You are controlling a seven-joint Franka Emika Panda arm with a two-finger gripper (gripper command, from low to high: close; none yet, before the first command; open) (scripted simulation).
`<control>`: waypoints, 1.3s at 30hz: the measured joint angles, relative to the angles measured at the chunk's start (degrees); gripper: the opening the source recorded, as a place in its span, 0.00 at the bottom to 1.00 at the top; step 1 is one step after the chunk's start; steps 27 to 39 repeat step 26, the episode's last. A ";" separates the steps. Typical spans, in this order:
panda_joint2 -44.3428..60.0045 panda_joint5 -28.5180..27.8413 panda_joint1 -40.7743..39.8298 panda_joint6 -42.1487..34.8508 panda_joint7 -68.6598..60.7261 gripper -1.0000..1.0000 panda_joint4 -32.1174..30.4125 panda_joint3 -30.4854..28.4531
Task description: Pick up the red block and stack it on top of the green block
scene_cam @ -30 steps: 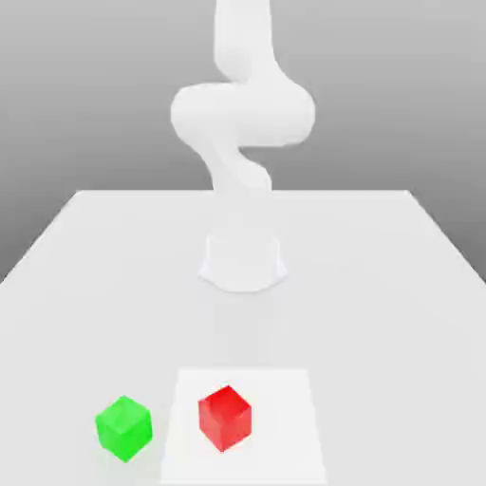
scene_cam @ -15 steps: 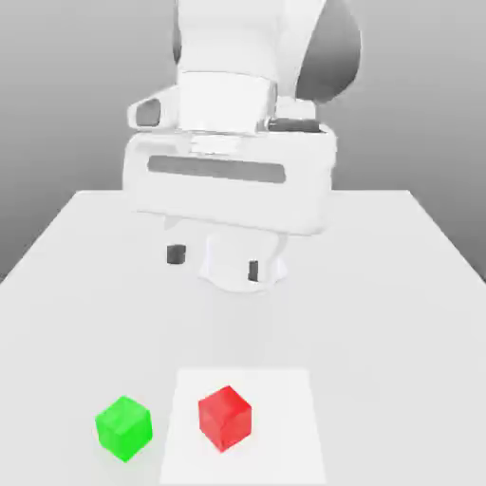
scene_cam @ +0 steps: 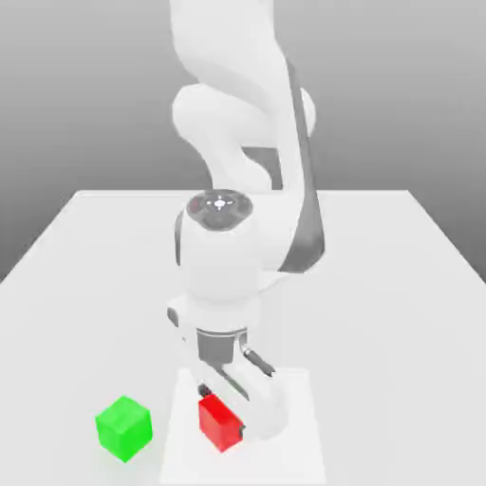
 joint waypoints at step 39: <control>-4.38 5.23 -12.62 -8.45 -19.27 1.00 4.20 -3.23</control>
